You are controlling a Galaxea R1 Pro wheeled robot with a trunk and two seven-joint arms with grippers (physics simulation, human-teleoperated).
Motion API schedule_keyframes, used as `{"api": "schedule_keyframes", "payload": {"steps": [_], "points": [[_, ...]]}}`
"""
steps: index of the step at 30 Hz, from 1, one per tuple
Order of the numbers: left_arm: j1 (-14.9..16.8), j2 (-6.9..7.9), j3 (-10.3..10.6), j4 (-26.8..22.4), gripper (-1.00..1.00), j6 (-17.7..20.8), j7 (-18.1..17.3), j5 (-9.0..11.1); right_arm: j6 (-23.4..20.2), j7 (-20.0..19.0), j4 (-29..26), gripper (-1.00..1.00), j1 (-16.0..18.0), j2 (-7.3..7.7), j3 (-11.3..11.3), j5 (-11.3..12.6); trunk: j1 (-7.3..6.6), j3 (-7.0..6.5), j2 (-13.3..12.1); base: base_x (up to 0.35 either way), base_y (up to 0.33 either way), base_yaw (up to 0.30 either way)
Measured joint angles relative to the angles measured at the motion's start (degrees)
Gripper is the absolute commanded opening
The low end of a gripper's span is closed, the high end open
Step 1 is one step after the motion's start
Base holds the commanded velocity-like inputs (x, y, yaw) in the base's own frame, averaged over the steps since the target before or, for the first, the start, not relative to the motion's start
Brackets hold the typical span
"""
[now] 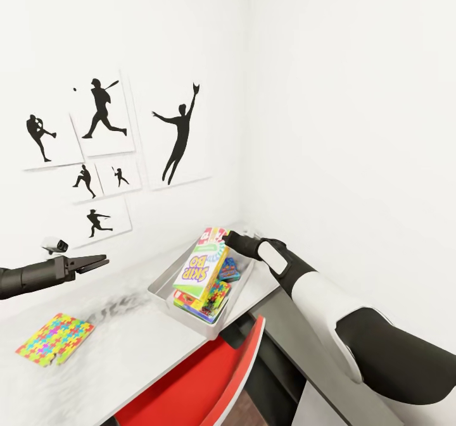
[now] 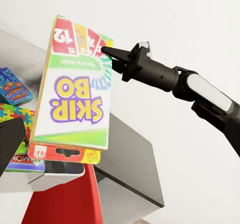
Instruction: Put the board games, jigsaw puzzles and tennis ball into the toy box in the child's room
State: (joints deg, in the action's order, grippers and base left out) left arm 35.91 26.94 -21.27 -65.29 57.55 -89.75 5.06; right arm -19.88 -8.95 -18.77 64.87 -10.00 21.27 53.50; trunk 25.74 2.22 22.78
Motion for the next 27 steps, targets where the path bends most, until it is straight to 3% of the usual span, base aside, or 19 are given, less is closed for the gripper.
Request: {"api": "schedule_keyframes", "payload": {"steps": [13,19,22,27], "points": [[0.00,0.06,-0.32,1.11,1.00,-0.03,0.00,-0.01,0.39,-0.02,-0.26,-1.00,-0.06,0.00,0.06,0.01,0.00,0.00,0.00,0.005,0.000,0.000],[0.07,0.10,-4.46,5.19,1.00,0.01,0.01,-0.19,1.62,-0.44,-0.34,-1.00,-0.09,0.00,0.09,-0.02,-0.01,0.00,0.00,0.097,0.000,0.000],[0.08,0.11,-7.51,6.01,1.00,0.21,0.51,-0.24,1.88,-1.44,-0.34,-1.00,-0.09,0.00,0.09,-0.05,-0.01,0.00,0.00,0.099,0.000,0.000],[0.08,-0.11,-9.01,6.20,1.00,0.27,3.00,-0.29,1.95,-1.72,-0.34,-1.00,-0.09,0.00,0.09,-0.06,0.00,0.00,0.00,0.026,0.000,0.000]]}}
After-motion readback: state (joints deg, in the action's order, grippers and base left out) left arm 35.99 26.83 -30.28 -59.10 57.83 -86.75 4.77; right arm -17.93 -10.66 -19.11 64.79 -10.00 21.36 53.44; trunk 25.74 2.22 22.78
